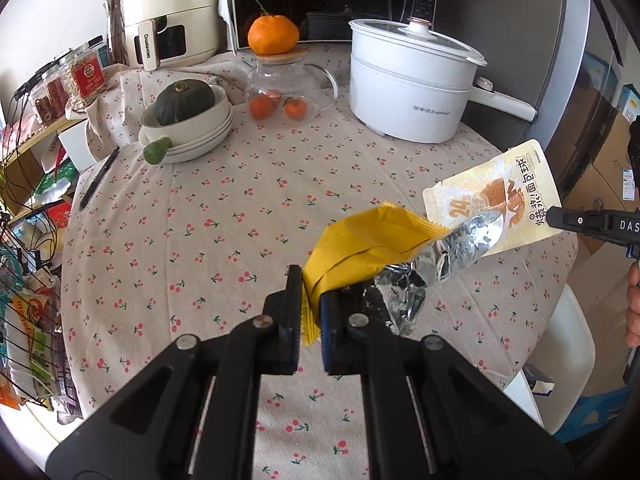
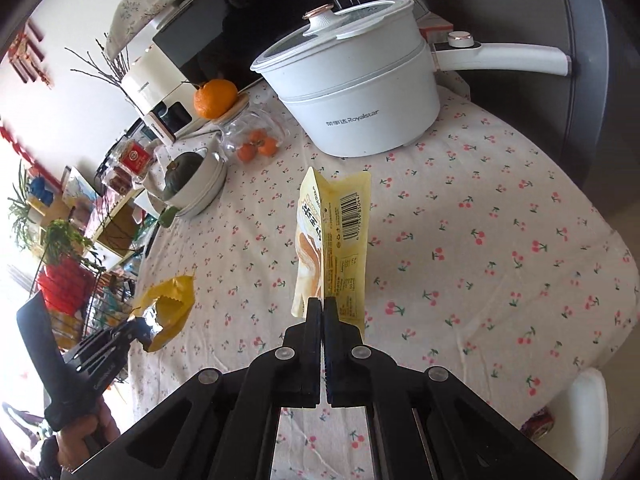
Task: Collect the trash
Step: 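Carry both over the white bin, right releases the pouch while left releases the packet and foil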
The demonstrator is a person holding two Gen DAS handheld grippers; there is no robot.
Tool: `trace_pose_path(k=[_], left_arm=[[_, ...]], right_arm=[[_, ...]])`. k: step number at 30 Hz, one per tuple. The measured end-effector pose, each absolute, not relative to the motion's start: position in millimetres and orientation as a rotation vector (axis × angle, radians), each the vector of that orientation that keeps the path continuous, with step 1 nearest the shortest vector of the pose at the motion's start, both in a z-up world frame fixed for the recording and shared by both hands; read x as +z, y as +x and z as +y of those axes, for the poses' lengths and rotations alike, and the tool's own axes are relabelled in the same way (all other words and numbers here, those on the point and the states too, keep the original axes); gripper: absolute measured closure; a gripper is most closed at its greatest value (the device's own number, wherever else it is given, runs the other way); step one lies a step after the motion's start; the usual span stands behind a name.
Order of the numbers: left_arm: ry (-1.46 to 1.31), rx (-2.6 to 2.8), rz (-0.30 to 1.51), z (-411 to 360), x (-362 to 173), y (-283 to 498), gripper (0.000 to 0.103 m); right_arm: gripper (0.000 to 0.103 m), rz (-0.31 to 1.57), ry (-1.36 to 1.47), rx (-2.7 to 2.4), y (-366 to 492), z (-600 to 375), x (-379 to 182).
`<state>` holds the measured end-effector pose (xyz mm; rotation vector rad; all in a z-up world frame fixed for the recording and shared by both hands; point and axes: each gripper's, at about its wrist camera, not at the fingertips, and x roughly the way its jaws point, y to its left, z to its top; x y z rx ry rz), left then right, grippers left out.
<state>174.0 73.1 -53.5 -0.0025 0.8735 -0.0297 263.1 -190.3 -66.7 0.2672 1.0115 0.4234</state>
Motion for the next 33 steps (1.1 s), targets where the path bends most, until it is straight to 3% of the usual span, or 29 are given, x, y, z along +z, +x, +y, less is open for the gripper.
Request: trace_pose_path(k=[13, 33], left_arm=[[0.103, -0.163, 0.837, 4.3, -45.6, 122.6, 0.094], [0.256, -0.405, 0.887, -111.9, -77.3, 98.8, 0.094]], right_arm=[[0.101, 0.980, 0.269, 0.384, 175.9, -264.8, -37.4], [0.101, 1.169, 0.324, 0.140, 118.1, -397.1, -84.7]])
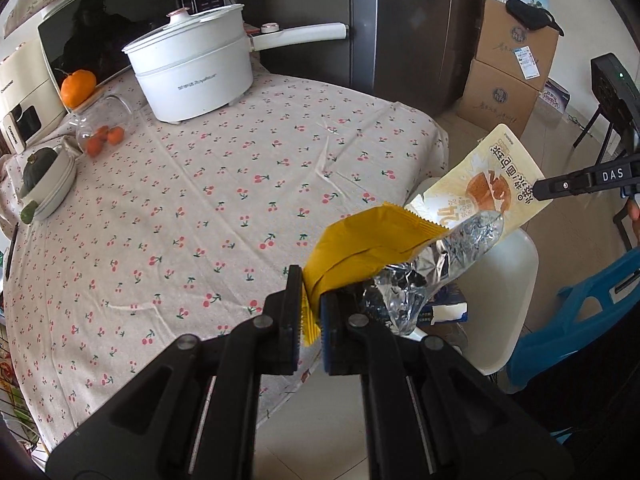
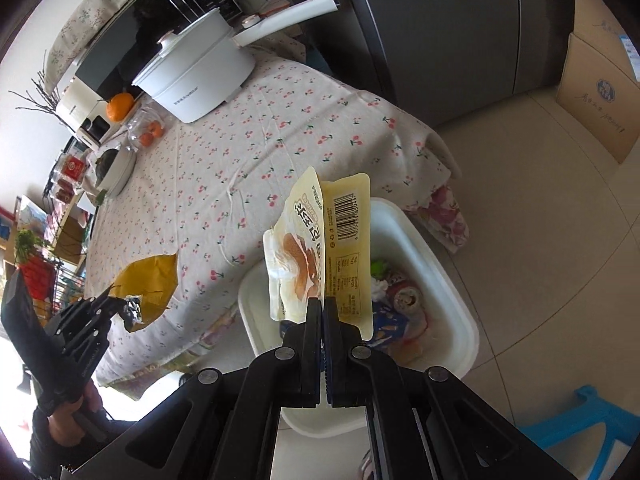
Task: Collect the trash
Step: 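Carry both over the white bin, right releases the pouch while left releases the packet and foil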
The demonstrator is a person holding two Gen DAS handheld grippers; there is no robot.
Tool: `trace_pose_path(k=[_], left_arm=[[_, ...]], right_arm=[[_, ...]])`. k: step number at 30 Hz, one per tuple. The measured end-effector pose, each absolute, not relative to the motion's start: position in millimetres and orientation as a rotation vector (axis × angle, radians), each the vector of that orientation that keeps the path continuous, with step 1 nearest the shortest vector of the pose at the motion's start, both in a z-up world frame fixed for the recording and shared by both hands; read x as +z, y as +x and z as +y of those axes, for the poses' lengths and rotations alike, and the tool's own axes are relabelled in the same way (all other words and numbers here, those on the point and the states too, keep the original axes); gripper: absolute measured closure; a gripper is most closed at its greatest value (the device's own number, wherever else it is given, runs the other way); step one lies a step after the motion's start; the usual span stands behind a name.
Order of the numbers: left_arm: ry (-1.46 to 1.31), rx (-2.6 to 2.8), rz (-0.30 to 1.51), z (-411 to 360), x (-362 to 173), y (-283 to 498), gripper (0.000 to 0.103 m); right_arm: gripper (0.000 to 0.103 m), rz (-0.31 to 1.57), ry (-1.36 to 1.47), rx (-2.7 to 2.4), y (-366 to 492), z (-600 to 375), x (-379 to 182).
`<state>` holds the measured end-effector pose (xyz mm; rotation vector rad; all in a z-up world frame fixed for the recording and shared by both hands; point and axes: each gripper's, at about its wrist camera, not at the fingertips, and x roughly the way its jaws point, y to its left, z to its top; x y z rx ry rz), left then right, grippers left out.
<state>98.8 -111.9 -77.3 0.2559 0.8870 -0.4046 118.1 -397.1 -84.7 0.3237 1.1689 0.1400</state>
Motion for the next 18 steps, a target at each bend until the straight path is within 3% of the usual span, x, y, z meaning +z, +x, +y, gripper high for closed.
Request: trace_pose_path(k=[8, 14, 18], left_arm=[[0.330, -0.446, 0.897, -145.7, -89.6, 96.9, 0.094], [0.350, -0.469, 0.906, -164.7, -97.1, 99.2, 0.094], [0.368, -0.491, 0.904, -180.9, -103.6, 99.4, 0.094]], right_arm=[[0.095, 1.241, 0.314, 0.049, 117.1, -419.1, -106.0], [0.080, 1.227, 0.348, 0.005, 109.5, -436.6, -101.7], [0.062, 1.208, 0.348, -0.022, 103.7, -443.0, -95.9]])
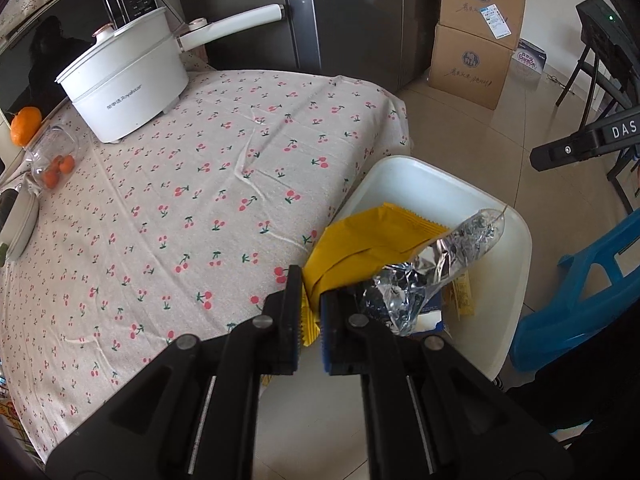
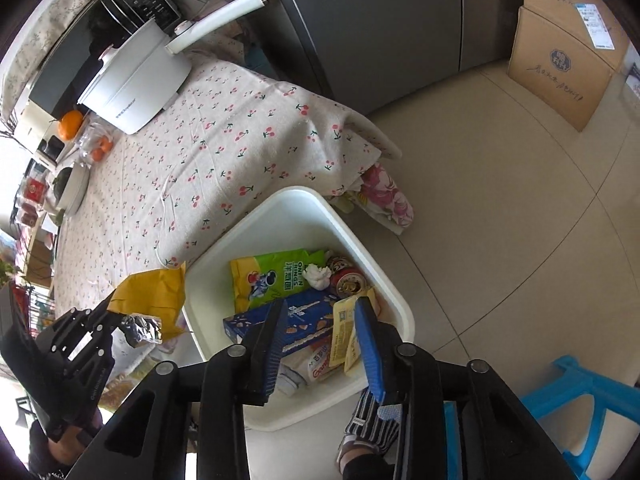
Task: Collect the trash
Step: 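Carry both over the white bin, right releases the pouch while left releases the packet and foil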
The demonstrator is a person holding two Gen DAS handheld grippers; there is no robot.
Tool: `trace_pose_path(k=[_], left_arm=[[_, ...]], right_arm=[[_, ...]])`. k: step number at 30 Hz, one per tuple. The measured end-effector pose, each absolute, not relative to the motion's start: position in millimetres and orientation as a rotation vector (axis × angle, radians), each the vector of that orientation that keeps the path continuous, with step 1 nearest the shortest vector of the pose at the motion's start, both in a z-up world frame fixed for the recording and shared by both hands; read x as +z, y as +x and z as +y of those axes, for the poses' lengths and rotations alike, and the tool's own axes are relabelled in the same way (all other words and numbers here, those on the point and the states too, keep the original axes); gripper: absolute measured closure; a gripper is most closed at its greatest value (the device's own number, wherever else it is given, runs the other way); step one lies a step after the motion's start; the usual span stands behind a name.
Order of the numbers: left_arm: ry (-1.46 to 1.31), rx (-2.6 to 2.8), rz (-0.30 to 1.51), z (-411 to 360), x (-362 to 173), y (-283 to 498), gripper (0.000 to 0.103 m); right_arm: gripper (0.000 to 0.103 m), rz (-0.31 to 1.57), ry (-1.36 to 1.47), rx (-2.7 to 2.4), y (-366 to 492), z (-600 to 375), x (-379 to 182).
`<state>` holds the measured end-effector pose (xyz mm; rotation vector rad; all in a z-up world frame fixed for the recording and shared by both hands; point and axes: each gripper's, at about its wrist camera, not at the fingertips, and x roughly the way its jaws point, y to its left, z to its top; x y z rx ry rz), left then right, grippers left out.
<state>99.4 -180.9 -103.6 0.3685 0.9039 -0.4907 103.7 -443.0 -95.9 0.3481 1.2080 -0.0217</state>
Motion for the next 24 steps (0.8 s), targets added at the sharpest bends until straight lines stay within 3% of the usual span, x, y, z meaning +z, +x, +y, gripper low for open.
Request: trace_pose_path(k=[10, 16, 20, 22, 24], left_arm=[[0.434, -0.542, 0.859, -215.9, -112.8, 102.4, 0.091], [0.416, -0.529, 0.860, -211.0, -105.5, 100.3, 0.055], [0.390, -0.503, 0.859, -199.2, -97.5, 94.8, 0.043], [0.364, -0.488, 0.863, -191.3, -92.9, 91.1, 0.031], [0.338, -0.471, 0.867, -182.5, -87.2, 86.4, 0.025]], right_arm=[[0.053, 1.188, 0.349, -0.051, 100.3, -452.0, -89.6], [0.046, 1.175, 0.331, -0.068, 97.3, -454.3, -86.1], [0.046, 1.168, 0.313, -0.074, 97.0, -450.8, -83.2], [0.045, 1.158, 0.294, -0.066, 95.1, -445.6, -79.6], [0.040, 1.142, 0.268, -0.056, 92.7, -437.9, -74.7]])
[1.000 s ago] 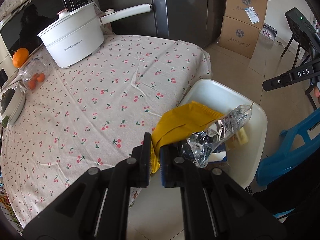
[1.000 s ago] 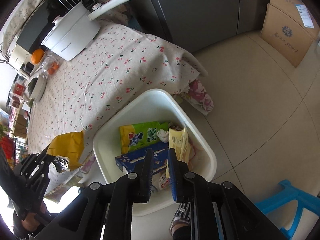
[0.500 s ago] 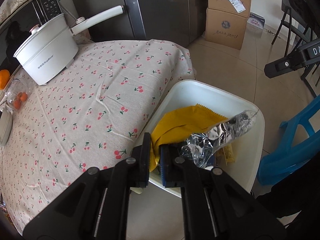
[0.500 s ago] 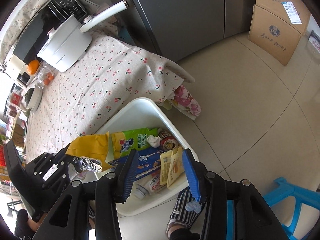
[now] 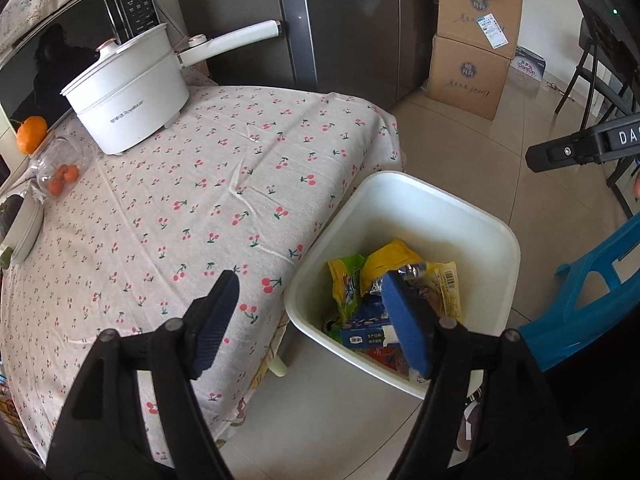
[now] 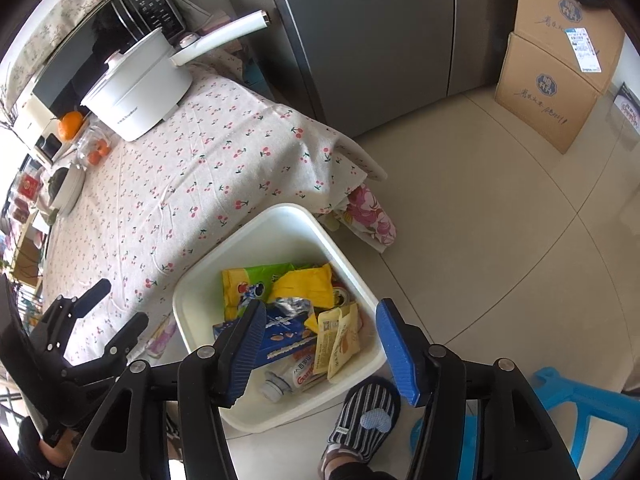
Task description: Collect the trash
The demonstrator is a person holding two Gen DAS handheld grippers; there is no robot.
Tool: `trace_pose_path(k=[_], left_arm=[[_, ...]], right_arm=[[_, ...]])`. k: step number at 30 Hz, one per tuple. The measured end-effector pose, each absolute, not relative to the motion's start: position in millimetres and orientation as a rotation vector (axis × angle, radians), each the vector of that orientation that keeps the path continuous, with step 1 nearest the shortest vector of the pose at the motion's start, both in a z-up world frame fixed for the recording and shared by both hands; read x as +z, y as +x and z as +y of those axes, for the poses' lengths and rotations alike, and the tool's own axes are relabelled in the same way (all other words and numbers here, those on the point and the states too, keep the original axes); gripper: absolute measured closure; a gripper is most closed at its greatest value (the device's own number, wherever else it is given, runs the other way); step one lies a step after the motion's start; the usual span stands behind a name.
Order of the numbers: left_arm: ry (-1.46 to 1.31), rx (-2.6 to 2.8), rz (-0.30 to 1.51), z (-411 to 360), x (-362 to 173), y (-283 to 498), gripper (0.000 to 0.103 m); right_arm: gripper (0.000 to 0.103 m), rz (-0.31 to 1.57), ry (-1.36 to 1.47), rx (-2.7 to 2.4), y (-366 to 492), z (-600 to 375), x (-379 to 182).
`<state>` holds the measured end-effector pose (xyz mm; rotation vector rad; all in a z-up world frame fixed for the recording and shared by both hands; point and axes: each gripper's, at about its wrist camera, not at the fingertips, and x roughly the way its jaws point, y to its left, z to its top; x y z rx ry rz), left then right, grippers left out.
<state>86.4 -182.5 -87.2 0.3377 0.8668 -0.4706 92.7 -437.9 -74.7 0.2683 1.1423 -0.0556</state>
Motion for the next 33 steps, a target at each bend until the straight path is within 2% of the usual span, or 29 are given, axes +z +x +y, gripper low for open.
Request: trace_pose_path(k=[5, 7, 12, 15, 17, 18, 19, 24, 33], left_arm=[[0.300, -0.398, 0.889, -161.8, -77.5, 73.7, 0.013], [0.288, -0.357, 0.906, -152.5, -74.9, 68.5, 0.005], [0.255, -0.256, 0.938, -126.8, -65.7, 48.7, 0.002], [0.221, -0.207, 0.918, -110.7, -56.6, 35.5, 0.001], [0.197, -0.173, 0.888, -100.8, -49.9, 27.6, 0.001], [0.190, -0.160, 0.873, -97.1, -47.3, 23.9, 0.001], [0.183, -0.149, 0.858, -93.3, -45.1, 20.5, 0.001], [0.140, -0.098, 0.795, -76.5, -38.0, 9.6, 0.001], [0.117, -0.081, 0.768, -67.9, -36.4, 9.4, 0.001]], right_arm=[[0.034, 1.090, 0.186, -0.053, 82.4, -414.1, -59.9], [0.032, 1.072, 0.158, -0.052, 76.1, -402.8, -54.8], [0.029, 1.008, 0.071, -0.010, 55.4, -365.3, -39.9], [0.015, 0.956, 0.001, -0.008, 42.5, -341.1, -31.0], [0.011, 0.914, -0.058, -0.024, 33.9, -324.3, -26.1], [0.003, 0.897, -0.083, -0.024, 29.9, -315.9, -24.7], [0.000, 0.878, -0.102, -0.024, 25.8, -308.2, -22.8], [0.000, 0.801, -0.145, -0.021, 11.8, -283.5, -18.0], [0.000, 0.796, -0.158, -0.038, 18.6, -268.7, -20.9]])
